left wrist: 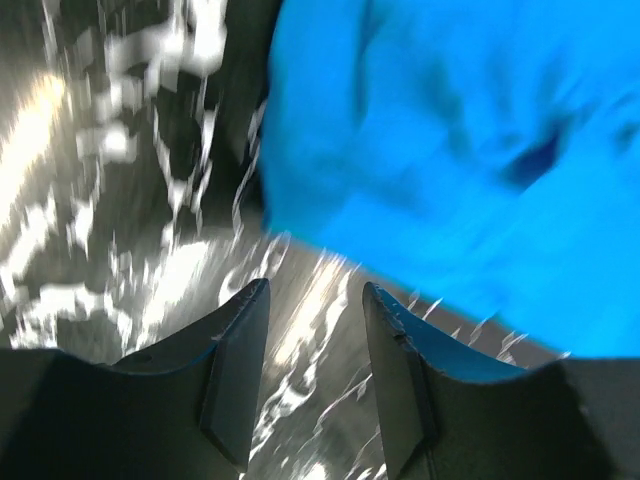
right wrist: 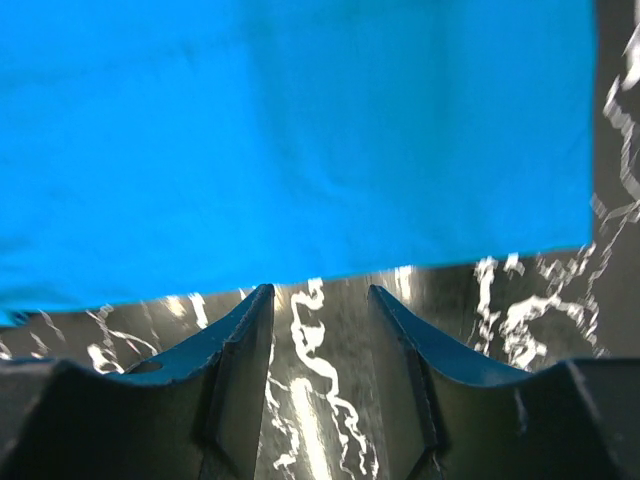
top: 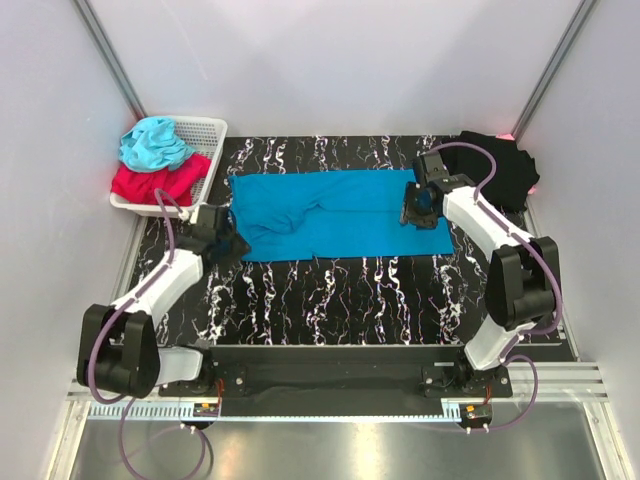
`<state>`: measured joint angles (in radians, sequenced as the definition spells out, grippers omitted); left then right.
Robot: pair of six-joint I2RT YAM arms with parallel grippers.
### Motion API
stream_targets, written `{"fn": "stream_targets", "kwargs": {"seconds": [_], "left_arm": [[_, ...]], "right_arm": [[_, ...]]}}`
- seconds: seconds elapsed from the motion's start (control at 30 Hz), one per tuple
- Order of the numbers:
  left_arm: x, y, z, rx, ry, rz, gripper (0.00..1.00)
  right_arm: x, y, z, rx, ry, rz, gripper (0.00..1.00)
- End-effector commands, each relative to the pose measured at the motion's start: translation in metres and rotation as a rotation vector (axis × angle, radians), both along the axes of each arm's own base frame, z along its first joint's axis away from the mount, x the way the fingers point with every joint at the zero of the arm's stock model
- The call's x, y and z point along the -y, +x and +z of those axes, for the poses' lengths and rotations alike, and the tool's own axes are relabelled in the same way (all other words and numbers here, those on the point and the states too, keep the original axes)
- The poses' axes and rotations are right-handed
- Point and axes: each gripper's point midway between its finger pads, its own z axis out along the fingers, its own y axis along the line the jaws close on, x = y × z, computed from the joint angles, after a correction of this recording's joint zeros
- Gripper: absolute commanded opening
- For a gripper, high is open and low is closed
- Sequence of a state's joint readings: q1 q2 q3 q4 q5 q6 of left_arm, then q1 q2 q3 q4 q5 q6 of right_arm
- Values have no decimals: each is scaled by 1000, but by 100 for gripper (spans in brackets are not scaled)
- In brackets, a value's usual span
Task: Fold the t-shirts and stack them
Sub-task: Fold the tshirt
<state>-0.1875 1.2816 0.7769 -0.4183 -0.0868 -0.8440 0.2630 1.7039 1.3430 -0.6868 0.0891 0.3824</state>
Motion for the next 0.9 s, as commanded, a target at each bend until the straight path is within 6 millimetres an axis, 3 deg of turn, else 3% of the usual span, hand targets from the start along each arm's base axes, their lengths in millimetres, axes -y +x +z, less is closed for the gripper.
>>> {"fn": "stream_targets", "kwargs": {"seconds": [0.0, 0.23, 0.33, 0.87], "left_arm": [[8, 5, 11, 90, -29, 35, 47], [-4, -12, -43, -101, 75, 79, 39], [-6, -11, -55, -137, 115, 85, 39], [6, 43, -51, -65, 172, -7, 41]], "right_arm": [[-4, -2, 13, 68, 34, -29, 49], [-15, -21, 2, 43, 70, -14, 49], [-19, -22, 0, 38, 71, -2, 49], [-28, -19, -12, 7, 71, 26, 49]]}}
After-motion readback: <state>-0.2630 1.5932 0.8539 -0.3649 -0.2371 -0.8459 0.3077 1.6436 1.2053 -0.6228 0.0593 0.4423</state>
